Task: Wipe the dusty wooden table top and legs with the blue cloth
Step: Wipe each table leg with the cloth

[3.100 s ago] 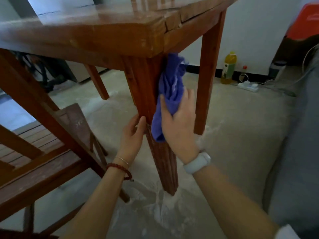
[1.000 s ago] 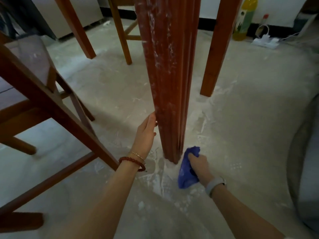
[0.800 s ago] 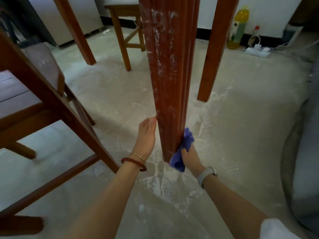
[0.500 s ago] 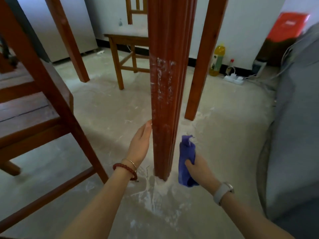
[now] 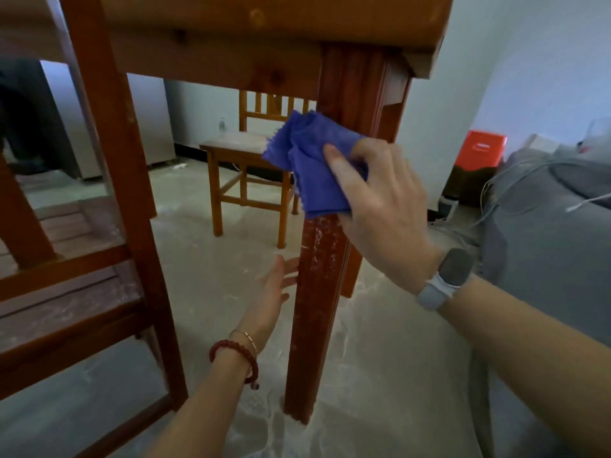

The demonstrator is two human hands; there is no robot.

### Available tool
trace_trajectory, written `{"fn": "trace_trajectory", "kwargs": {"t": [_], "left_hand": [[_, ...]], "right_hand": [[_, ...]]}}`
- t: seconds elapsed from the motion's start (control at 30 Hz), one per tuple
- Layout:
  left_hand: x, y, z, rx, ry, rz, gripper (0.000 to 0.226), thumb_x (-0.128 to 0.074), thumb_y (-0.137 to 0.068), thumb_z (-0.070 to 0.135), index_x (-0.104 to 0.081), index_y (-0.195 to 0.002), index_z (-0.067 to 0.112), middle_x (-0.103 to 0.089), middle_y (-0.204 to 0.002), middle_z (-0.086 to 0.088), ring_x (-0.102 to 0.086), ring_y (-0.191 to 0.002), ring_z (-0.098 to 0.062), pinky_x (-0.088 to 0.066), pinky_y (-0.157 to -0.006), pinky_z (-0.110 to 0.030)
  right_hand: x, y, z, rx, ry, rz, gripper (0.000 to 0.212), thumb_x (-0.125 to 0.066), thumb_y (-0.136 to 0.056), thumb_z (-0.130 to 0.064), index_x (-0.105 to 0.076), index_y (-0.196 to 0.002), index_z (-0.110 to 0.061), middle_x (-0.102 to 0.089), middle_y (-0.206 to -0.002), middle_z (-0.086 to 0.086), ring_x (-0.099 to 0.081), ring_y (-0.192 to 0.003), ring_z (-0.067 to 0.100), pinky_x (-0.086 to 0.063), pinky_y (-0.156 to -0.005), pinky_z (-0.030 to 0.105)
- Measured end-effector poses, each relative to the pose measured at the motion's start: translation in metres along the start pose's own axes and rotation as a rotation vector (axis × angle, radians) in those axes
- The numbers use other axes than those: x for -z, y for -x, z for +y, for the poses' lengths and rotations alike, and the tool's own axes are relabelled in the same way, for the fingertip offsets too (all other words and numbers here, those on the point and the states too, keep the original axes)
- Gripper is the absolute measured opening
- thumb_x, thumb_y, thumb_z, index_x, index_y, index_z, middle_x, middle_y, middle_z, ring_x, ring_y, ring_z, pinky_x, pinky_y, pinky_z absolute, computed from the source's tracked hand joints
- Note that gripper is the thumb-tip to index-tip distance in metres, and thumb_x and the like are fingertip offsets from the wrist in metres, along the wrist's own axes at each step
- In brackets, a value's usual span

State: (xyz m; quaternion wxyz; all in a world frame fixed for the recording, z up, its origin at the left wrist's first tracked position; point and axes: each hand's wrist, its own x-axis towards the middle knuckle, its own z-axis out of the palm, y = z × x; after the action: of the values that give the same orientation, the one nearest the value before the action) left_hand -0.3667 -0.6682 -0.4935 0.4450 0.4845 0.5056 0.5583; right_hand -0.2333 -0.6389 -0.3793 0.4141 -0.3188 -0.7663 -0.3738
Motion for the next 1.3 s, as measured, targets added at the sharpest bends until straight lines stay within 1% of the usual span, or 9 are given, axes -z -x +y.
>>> {"fn": "trace_trajectory", "kwargs": {"t": [0.2,0.37,0.53,0.67,0.83,0.93,1.13,1.2,1.3], "left_hand": [[0.012,-0.01,-0.016,0.094,0.126,-0.035,0.058,-0.007,-0.088,0.057,-0.057,-0.105,0.031,-0.059,-0.113,0.009,-0.054,-0.106,-0.009,-0.033,-0.098,-0.037],[0.029,-0.004,-0.045,0.144,0.135,0.096,0.048,-0.014,-0.094,0.049,-0.051,-0.115,0.025,-0.055,-0.117,0.002,-0.053,-0.104,-0.015,-0.035,-0.096,-0.034],[0.041,0.0,-0.048,0.159,0.044,0.1,0.039,-0.019,-0.097,0.04,-0.05,-0.114,0.023,-0.051,-0.12,0.001,-0.049,-0.111,-0.018,-0.035,-0.097,-0.034],[0.047,0.002,-0.045,0.114,0.006,0.074,0.037,-0.019,-0.097,0.038,-0.05,-0.115,0.026,-0.05,-0.125,0.002,-0.049,-0.112,-0.015,-0.036,-0.096,-0.034],[0.045,0.0,-0.046,0.092,0.063,0.175,0.034,-0.023,-0.097,0.041,-0.054,-0.104,0.03,-0.057,-0.114,0.005,-0.054,-0.108,-0.016,-0.042,-0.093,-0.035],[0.046,-0.001,-0.057,0.122,0.069,0.198,0.032,-0.025,-0.098,0.039,-0.054,-0.105,0.028,-0.057,-0.112,0.005,-0.055,-0.107,-0.017,-0.043,-0.093,-0.035],[0.048,0.0,-0.088,0.142,0.006,0.183,0.03,-0.026,-0.098,0.033,-0.051,-0.113,0.025,-0.054,-0.118,0.001,-0.053,-0.108,-0.016,-0.041,-0.094,-0.033],[0.049,-0.001,-0.098,0.155,-0.011,0.156,0.03,-0.026,-0.098,0.032,-0.051,-0.112,0.025,-0.054,-0.117,0.0,-0.052,-0.108,-0.017,-0.04,-0.095,-0.033],[0.048,0.0,-0.116,0.185,-0.045,0.135,0.03,-0.025,-0.098,0.031,-0.051,-0.112,0.026,-0.054,-0.116,0.001,-0.052,-0.109,-0.017,-0.04,-0.096,-0.034]], "right_hand": [[-0.027,0.039,-0.023,0.148,0.148,-0.21,0.041,-0.06,-0.074,-0.021,-0.059,-0.113,-0.009,-0.064,-0.113,0.01,-0.041,-0.097,0.027,-0.037,-0.078,0.038],[-0.047,0.13,-0.054,0.262,-0.019,-0.715,0.054,-0.087,-0.04,-0.029,-0.072,-0.091,-0.019,-0.071,-0.094,0.0,-0.066,-0.079,0.018,-0.054,-0.064,0.03],[-0.052,0.157,-0.072,0.309,-0.112,-1.067,0.042,-0.066,-0.08,-0.018,-0.053,-0.12,-0.012,-0.054,-0.127,0.007,-0.05,-0.112,0.026,-0.043,-0.095,0.037],[-0.021,0.138,-0.052,0.138,-0.264,-0.657,0.048,-0.07,-0.064,-0.021,-0.054,-0.109,-0.016,-0.068,-0.102,0.005,-0.049,-0.09,0.017,-0.053,-0.069,0.028],[-0.006,0.075,-0.033,0.06,-0.113,-0.279,0.037,-0.053,-0.085,-0.018,-0.05,-0.12,-0.005,-0.061,-0.117,0.019,-0.04,-0.1,0.027,-0.043,-0.08,0.04],[-0.026,0.086,-0.036,0.056,-0.016,-0.304,0.04,-0.06,-0.084,-0.016,-0.053,-0.122,-0.007,-0.059,-0.124,0.016,-0.038,-0.105,0.03,-0.035,-0.083,0.042],[-0.074,0.187,-0.068,0.319,-0.01,-0.576,0.044,-0.035,-0.08,-0.016,-0.064,-0.112,-0.01,-0.063,-0.121,0.012,-0.039,-0.102,0.031,-0.028,-0.079,0.038],[-0.091,0.224,-0.079,0.406,-0.025,-0.684,0.034,-0.052,-0.079,-0.025,-0.068,-0.107,-0.014,-0.066,-0.116,0.008,-0.049,-0.101,0.028,-0.037,-0.078,0.036],[-0.117,0.273,-0.095,0.487,-0.075,-1.013,0.051,-0.082,-0.055,-0.039,-0.072,-0.101,-0.019,-0.069,-0.111,0.003,-0.065,-0.094,0.017,-0.052,-0.071,0.026]]}}
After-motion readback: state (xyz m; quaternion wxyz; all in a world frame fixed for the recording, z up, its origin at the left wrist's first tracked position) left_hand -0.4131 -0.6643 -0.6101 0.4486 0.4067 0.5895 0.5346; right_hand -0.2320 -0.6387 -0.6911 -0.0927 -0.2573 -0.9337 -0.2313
